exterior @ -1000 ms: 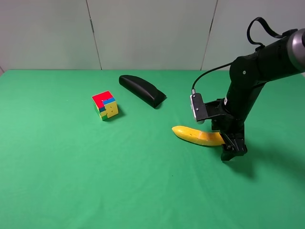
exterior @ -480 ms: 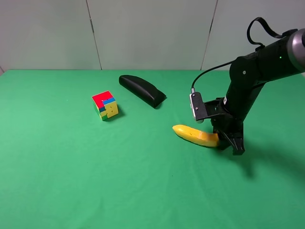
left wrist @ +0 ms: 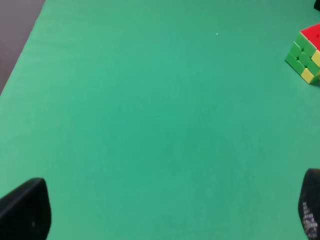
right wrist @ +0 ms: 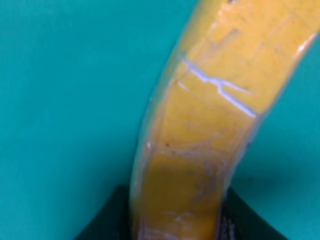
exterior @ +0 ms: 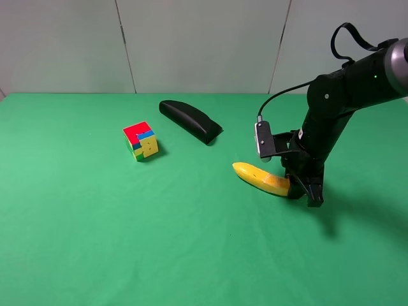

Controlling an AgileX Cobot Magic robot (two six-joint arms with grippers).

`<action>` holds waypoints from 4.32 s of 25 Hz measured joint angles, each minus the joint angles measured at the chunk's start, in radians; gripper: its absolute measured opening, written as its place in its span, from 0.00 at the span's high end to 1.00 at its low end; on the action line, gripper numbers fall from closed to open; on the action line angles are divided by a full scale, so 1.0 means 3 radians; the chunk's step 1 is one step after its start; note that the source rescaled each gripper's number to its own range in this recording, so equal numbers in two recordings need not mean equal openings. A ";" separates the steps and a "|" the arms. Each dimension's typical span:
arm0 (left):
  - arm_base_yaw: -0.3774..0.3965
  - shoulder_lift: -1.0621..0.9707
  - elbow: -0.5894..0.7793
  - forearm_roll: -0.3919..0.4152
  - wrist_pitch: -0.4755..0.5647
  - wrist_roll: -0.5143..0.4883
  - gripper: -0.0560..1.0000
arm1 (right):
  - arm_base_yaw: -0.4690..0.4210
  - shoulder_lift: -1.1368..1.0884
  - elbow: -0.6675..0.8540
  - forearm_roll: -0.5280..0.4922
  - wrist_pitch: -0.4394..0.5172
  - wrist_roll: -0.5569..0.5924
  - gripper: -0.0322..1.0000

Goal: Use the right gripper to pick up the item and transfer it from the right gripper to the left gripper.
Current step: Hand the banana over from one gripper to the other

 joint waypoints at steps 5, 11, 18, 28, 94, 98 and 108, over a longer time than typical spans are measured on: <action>0.0000 0.0000 0.0000 0.0000 0.0000 0.0000 0.02 | 0.0000 -0.0245 -0.0014 0.0162 0.0162 0.0303 0.96; 0.0000 0.0000 0.0000 0.0000 0.0000 0.0000 0.02 | 0.0044 -0.0618 -0.0232 0.0503 0.0622 0.0799 0.96; 0.0000 0.0000 0.0000 0.0000 0.0000 0.0000 0.02 | 0.0413 -0.0756 -0.0634 0.0454 0.1158 0.1537 0.96; 0.0000 0.0000 0.0000 0.0000 0.0000 0.0000 0.02 | 0.1056 -0.0762 -0.0791 0.0449 0.1507 0.1906 0.96; 0.0000 0.3333 0.0193 -0.4581 -0.1012 0.3195 0.11 | 0.1278 -0.0762 -0.0791 0.0536 0.1401 0.1228 0.96; 0.0000 0.3333 0.0294 -0.4650 -0.1078 0.3242 0.11 | 0.1278 -0.0762 -0.0791 0.0536 0.1394 0.1263 0.96; 0.0000 0.3810 0.0317 -0.5106 -0.1116 0.3754 0.11 | 0.1278 -0.0762 -0.0791 0.0637 0.1380 0.1280 0.96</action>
